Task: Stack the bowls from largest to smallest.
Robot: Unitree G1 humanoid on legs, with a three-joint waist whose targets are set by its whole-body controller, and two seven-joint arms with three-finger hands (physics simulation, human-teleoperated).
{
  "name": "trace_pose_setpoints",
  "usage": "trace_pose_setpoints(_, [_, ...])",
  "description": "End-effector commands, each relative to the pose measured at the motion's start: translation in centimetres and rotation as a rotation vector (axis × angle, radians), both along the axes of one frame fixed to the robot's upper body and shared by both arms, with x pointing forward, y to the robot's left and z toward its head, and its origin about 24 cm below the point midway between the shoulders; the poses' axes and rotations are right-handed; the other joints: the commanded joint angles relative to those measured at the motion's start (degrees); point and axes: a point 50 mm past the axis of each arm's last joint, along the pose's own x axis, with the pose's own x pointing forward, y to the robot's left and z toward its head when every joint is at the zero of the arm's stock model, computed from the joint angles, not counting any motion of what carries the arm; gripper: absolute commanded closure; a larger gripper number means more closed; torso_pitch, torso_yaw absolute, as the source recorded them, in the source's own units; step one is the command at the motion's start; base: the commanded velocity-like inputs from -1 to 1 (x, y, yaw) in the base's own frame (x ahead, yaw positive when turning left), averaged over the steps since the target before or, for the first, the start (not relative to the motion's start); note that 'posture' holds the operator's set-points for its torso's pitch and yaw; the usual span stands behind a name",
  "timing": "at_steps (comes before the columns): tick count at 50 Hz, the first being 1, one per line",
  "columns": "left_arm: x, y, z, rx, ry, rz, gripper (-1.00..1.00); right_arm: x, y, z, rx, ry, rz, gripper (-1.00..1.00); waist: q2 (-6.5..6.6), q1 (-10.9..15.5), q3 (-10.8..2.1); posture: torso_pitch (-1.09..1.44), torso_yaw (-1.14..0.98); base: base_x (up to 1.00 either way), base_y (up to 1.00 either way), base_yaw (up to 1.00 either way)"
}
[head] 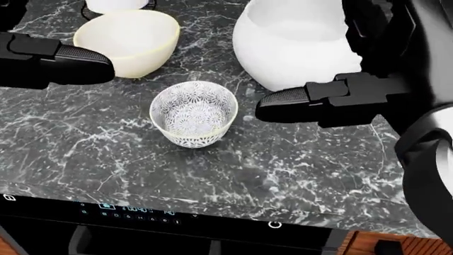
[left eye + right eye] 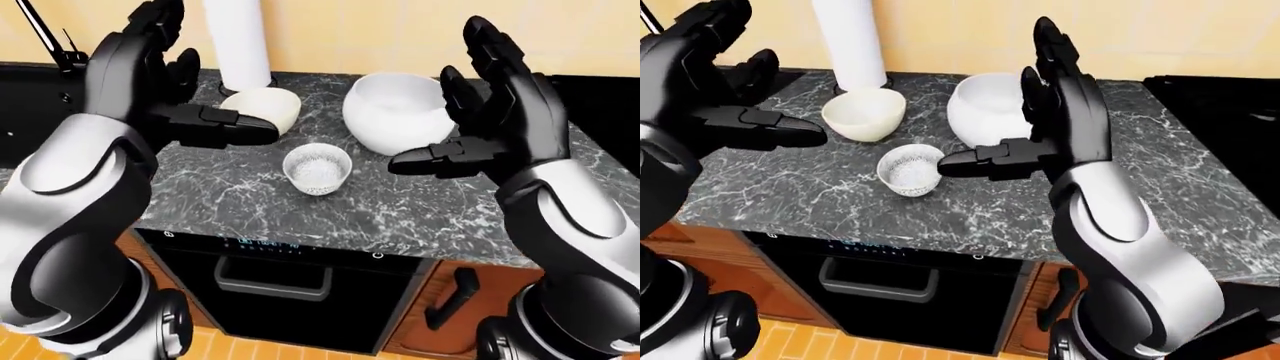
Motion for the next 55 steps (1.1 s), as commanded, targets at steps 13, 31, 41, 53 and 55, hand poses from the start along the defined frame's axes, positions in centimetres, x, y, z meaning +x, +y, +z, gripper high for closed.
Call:
trace_pose_setpoints(13, [-0.8, -0.6, 1.6, 0.012, -0.097, -0.027, -1.00, -0.6, -1.4, 1.4, 0.039, -0.096, -0.058, -1.00, -2.93, -0.1, -0.86, 0.00, 0.00, 0.04, 0.00, 0.00])
trace_pose_setpoints(31, [-1.1, -1.0, 1.2, 0.077, -0.123, -0.042, -1.00, -1.2, -2.5, 2.1, 0.043, -0.110, -0.093, -1.00, -4.29, -0.1, -0.64, 0.00, 0.00, -0.05, 0.00, 0.00])
trace_pose_setpoints(41, [-1.3, -1.4, 1.1, 0.083, -0.115, -0.071, -1.00, -1.6, -3.7, 2.3, 0.052, -0.111, -0.133, -1.00, -3.43, -0.2, -3.63, -0.07, 0.00, 0.00, 0.00, -0.01])
trace_pose_setpoints(53, [-1.3, -1.4, 1.0, 0.084, -0.115, -0.081, -1.00, -1.6, -3.6, 2.4, 0.034, -0.114, -0.133, -1.00, -4.75, 0.5, -6.57, -0.19, 0.00, 0.00, 0.00, -0.51])
trace_pose_setpoints(55, [-1.4, -1.4, 1.0, 0.085, -0.118, -0.082, -1.00, -1.5, -3.5, 2.3, 0.031, -0.115, -0.131, -1.00, -4.15, 0.4, -6.78, -0.21, 0.00, 0.00, 0.00, 0.00])
